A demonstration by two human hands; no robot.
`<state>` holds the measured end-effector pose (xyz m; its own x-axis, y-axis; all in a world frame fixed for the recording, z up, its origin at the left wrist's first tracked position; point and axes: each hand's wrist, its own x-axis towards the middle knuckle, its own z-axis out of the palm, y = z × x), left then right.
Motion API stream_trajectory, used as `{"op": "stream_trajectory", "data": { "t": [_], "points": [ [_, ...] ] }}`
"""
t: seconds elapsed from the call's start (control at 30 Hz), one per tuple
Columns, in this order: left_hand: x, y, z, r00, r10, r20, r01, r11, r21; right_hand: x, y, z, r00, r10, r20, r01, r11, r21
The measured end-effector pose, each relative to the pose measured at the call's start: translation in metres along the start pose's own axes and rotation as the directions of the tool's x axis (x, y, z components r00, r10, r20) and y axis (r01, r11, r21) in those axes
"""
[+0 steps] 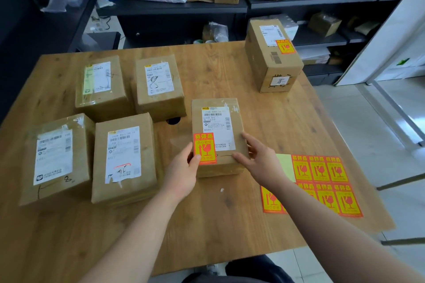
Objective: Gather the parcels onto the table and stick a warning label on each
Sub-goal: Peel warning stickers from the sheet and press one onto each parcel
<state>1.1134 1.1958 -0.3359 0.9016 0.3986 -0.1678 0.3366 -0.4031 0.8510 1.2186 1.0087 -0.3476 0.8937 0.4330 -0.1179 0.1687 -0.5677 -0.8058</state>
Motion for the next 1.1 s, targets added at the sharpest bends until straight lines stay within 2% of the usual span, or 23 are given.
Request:
{"op": "stream_trajectory", "data": {
  "t": [0.1, 0.23, 0.57, 0.73, 0.97, 1.1],
  "points": [
    [0.023, 0.017, 0.005, 1.000, 0.018, -0.010, -0.018, 1.000, -0.011, 0.024, -0.003, -0.015, 0.999, 0.004, -0.034, -0.005, 1.000, -0.030],
    [0.071, 0.040, 0.008, 0.998, 0.049, -0.026, -0.048, 0.999, 0.023, 0.071, -0.012, -0.040, 0.997, -0.072, -0.040, 0.065, 0.986, -0.157],
    [0.206, 0.083, 0.015, 0.996, 0.068, -0.057, -0.060, 0.989, 0.132, 0.197, -0.033, -0.080, 0.989, -0.146, -0.040, 0.135, 0.971, -0.197],
    [0.254, 0.086, 0.016, 0.998, 0.056, -0.034, -0.050, 0.989, 0.138, 0.246, -0.033, -0.077, 0.992, -0.124, 0.016, 0.124, 0.963, -0.241],
    [0.290, 0.083, 0.022, 1.000, -0.008, -0.026, 0.012, 0.989, 0.149, 0.283, -0.026, -0.069, 0.994, -0.108, 0.023, 0.110, 0.949, -0.295],
    [0.295, 0.081, 0.020, 0.999, 0.013, -0.029, -0.006, 0.975, 0.224, 0.288, -0.027, -0.066, 0.996, -0.090, 0.028, 0.094, 0.932, -0.350]
  ]
}}
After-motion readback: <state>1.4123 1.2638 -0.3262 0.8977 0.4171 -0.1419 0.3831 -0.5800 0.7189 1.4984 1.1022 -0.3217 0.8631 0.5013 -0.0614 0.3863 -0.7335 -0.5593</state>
